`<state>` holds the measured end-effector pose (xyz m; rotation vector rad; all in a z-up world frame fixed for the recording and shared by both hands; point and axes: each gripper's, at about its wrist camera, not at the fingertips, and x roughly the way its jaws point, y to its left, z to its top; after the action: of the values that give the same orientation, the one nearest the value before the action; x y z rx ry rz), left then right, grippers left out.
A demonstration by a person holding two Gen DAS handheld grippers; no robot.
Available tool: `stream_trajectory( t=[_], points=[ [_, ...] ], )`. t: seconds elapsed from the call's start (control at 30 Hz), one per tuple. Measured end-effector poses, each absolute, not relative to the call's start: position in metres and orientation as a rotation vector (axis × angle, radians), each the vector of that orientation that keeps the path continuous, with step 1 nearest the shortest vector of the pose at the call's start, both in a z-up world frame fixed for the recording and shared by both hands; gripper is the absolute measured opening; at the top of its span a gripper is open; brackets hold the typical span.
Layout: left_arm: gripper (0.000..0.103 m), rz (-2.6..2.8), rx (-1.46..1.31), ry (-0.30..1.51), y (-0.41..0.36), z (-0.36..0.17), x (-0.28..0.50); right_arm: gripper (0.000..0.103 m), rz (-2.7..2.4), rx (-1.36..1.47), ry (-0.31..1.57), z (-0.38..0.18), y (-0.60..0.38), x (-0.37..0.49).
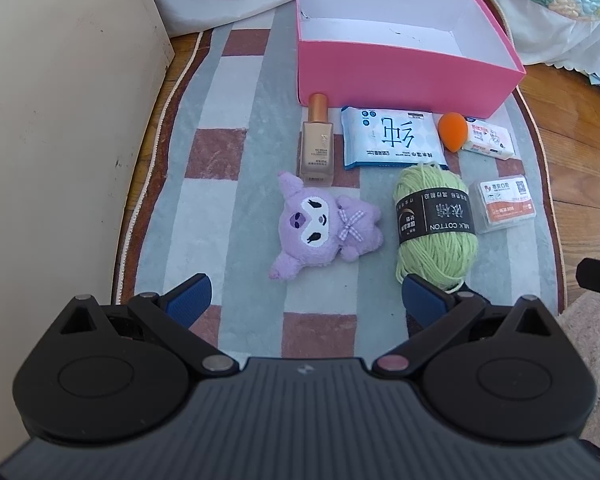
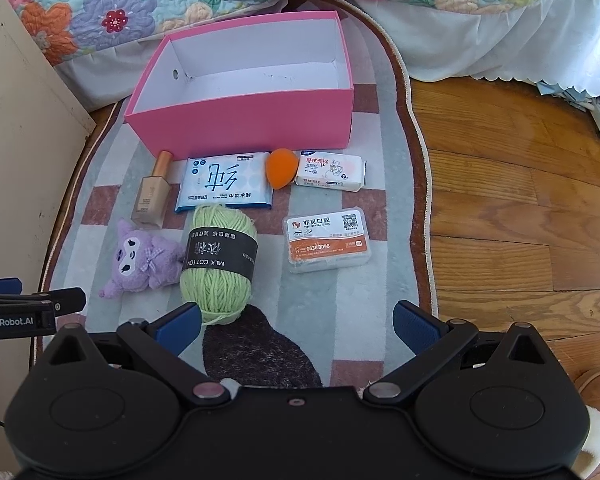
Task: Organize objects
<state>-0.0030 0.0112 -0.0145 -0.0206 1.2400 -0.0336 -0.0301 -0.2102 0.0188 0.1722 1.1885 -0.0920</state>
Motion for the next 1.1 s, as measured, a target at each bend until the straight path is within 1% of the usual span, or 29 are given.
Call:
stream_trajectory(
  t=[0.4, 0.57, 0.67, 0.8, 0.87, 1.03, 1.1],
  points=[
    [0.103, -0.048, -0.015, 1.234, 0.012, -0.009, -0.002, 0.103, -0.08, 0.167, 1.198, 0.019, -0.21, -0.031],
    [0.103, -0.031, -0.014, 1.208, 0.02, 0.007, 0.005, 0.103, 0.0, 0.259, 1.196, 0.023, -0.219, -0.033],
    [0.103, -0.033, -0.001, 1.184, 0.02, 0.019, 0.013, 0.103, 0.094, 0.276, 1.105, 0.031, -0.224, -0.038],
    [0.102, -0.098, 0.004, 1.139, 0.007, 0.028, 0.026, 0.103, 0.192, 0.278, 0.869, 0.037, -0.23, -0.044],
    [0.1, -0.111, -0.005, 1.148, -0.001, 0.025, 0.036, 0.103, 0.181, 0.24, 0.817, 0.034, -0.23, -0.037],
    [0.098, -0.145, 0.061, 1.161, -0.025, 0.011, 0.057, 0.103, 0.312, 0.282, 0.922, 0.012, -0.225, -0.006],
    [0.096, -0.179, 0.057, 1.177, -0.031, 0.002, 0.065, 0.099, 0.351, 0.254, 0.966, 0.001, -0.219, 0.004]
  ],
)
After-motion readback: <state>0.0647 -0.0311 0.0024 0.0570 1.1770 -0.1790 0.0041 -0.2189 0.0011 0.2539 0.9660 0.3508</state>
